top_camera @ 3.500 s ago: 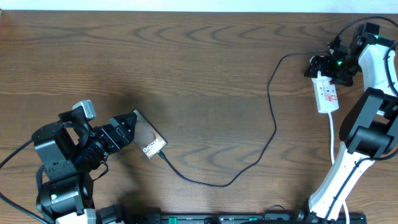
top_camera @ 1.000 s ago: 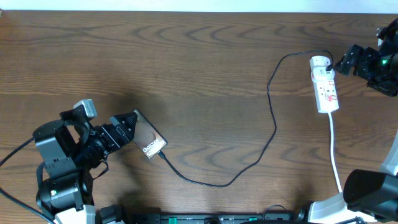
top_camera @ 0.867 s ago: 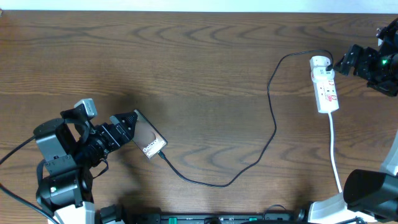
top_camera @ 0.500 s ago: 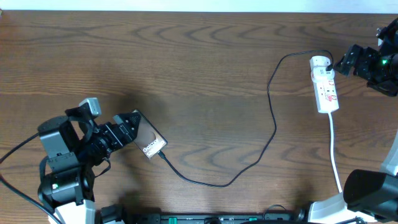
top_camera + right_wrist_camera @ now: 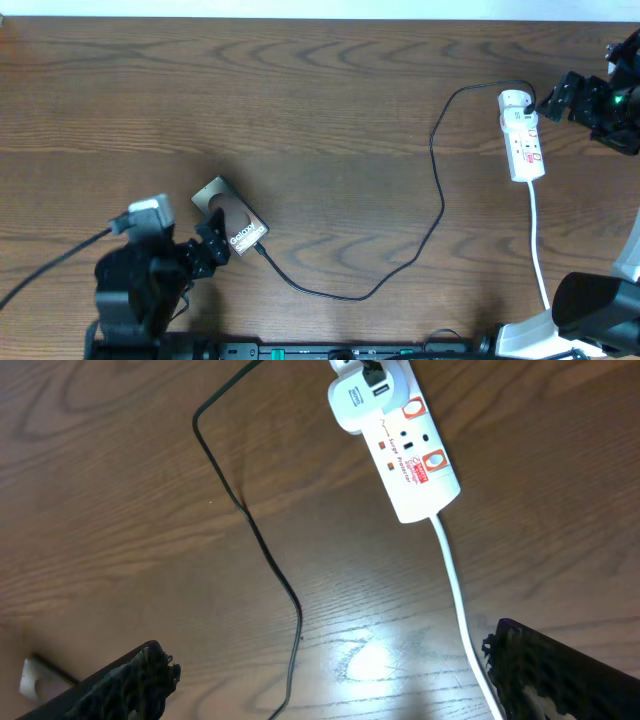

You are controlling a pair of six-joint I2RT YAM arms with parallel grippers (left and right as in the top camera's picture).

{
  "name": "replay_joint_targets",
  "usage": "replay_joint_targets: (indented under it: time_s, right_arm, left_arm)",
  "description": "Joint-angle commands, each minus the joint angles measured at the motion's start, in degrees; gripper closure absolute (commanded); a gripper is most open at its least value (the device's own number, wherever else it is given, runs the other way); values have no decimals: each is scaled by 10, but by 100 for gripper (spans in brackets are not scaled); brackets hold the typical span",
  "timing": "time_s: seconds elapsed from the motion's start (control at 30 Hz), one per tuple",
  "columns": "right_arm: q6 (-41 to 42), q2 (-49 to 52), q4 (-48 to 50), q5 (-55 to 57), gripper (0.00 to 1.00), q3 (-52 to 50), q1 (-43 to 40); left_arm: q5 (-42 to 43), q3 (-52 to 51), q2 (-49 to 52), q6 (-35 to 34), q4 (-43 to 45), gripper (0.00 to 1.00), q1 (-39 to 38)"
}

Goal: Plug charger to phone and switch on socket

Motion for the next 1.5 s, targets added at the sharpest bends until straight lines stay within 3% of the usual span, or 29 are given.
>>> replay_joint_targets:
  time_s: [0.0, 0.27, 0.4, 0.67, 0.87, 1.03, 1.23, 1.47]
  right_arm:
    - [6, -3, 0, 0, 1, 7, 2]
    - [6, -3, 0, 0, 1, 7, 2]
    - [6, -3, 0, 0, 1, 7, 2]
    - [6, -3, 0, 0, 1, 7, 2]
    - [6, -3, 0, 0, 1, 7, 1]
    - [6, -3, 0, 0, 1, 7, 2]
    - [6, -3, 0, 0, 1, 7, 2]
    - [6, -3, 0, 0, 1, 7, 1]
  left_arm:
    - [-69, -53, -63, 5, 48, 11, -2]
    - [-72, -234, -166, 5, 291, 11, 0]
    - [-72, -300, -197, 5, 353, 11, 0]
    - [-73, -343, -212, 5, 350, 11, 0]
    - [-77, -345, -212, 17, 290, 11, 0]
    - [-75, -345, -212, 56, 289, 11, 0]
    - [-34, -345, -212, 192, 290, 11, 0]
    - [-11, -345, -212, 213, 291, 11, 0]
